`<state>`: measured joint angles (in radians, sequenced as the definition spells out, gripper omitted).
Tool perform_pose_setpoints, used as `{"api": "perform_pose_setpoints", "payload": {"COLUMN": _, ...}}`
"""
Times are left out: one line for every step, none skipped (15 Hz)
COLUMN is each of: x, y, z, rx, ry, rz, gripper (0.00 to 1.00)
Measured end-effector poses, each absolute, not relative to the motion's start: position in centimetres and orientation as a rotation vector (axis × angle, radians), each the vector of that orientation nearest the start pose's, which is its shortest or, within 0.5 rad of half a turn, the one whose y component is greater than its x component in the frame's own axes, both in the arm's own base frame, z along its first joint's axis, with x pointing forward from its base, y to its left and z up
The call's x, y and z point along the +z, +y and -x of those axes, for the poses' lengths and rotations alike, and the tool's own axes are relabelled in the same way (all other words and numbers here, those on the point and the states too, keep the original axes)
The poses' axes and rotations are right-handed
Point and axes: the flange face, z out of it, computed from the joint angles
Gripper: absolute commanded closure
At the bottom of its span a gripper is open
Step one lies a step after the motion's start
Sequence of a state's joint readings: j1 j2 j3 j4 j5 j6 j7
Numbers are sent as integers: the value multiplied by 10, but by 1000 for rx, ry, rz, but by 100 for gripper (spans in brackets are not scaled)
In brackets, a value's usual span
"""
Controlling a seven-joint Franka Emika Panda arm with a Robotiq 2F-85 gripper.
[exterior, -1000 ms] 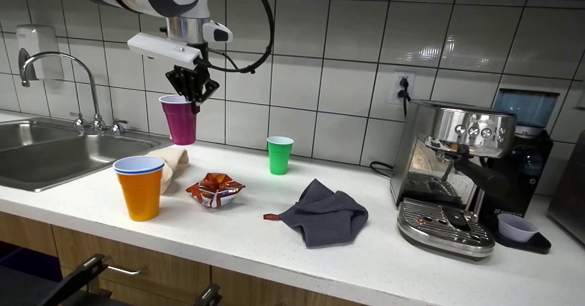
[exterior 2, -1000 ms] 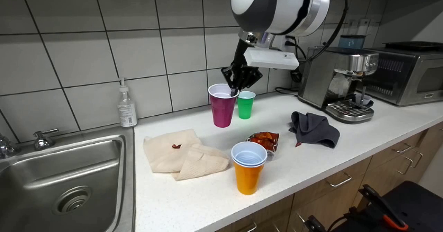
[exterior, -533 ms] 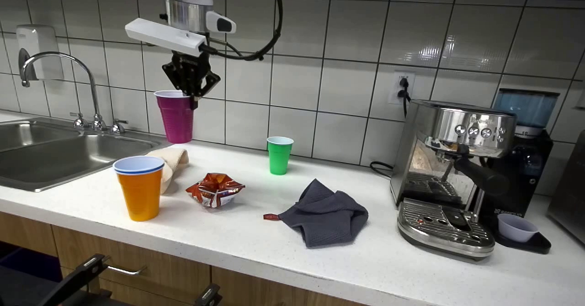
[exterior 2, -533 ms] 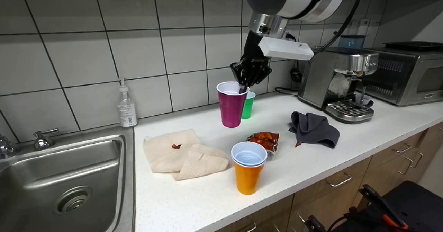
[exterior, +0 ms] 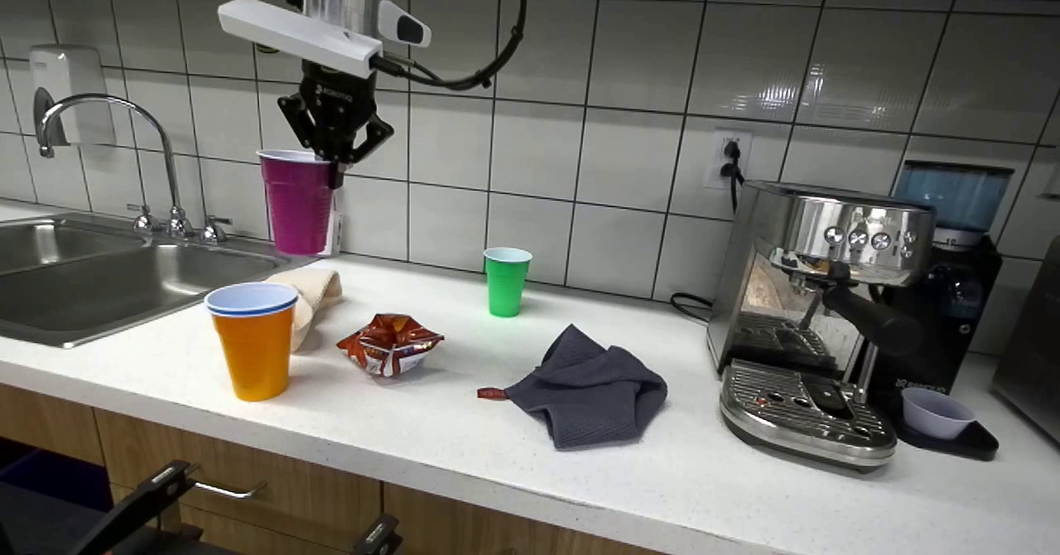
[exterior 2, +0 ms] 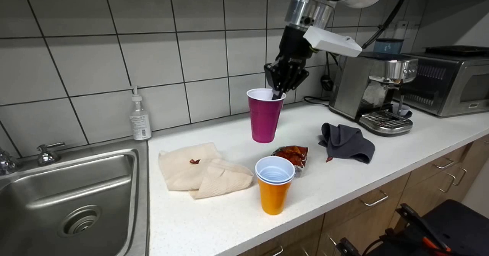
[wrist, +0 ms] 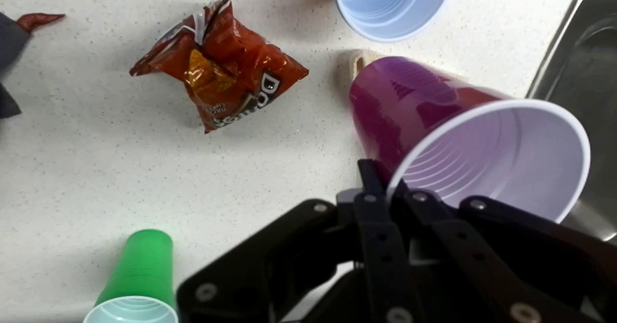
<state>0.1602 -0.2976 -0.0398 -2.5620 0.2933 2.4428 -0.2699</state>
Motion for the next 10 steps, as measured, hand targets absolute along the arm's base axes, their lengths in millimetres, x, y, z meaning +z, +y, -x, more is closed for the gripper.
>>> {"api": "perform_pose_setpoints", "payload": {"x": 389, "y": 52, "z": -434, "rx": -263, "ry": -278, "rz": 2905, "gripper": 99}}
{"api": "perform_pose_setpoints", "payload": {"x": 389, "y": 50, "z": -432, "rx": -247, "ry": -289, "rz": 2900, "gripper": 99}}
{"api": "perform_pose_setpoints", "payload": {"x": 390, "y": 49, "z": -431, "rx": -231, "ry": -298, "rz": 2897, "gripper": 99}}
{"api": "perform_pose_setpoints", "payload": {"x": 389, "y": 49, "z": -429, "rx": -215, "ry": -304, "rz": 2893, "gripper": 99}}
{"api": "perform_pose_setpoints", "payload": {"x": 389, "y": 49, "z": -427, "rx": -200, "ry": -307, "rz": 2892, "gripper": 99}}
{"api": "perform_pose_setpoints", "payload": {"x": 388, "y": 49, "z": -425, "rx": -185, "ry": -309, "rz": 2890, "gripper": 99}}
{"api": "perform_pose_setpoints", "payload": {"x": 386, "y": 49, "z": -424, "rx": -171, "ry": -310, "rz": 2890, "gripper": 99}}
{"api": "perform_pose_setpoints", "payload": {"x": 384, "y": 49, "z": -422, "rx": -159, "ry": -310, "rz": 2889, "gripper": 99}}
{"api": "perform_pose_setpoints", "payload": {"x": 381, "y": 49, "z": -421, "rx": -147, "ry": -312, "rz": 2889, "gripper": 99}}
{"api": "perform_pose_setpoints", "payload": {"x": 379, "y": 49, "z": -419, "rx": -135, "ry": -313, "rz": 2889, "gripper": 99}}
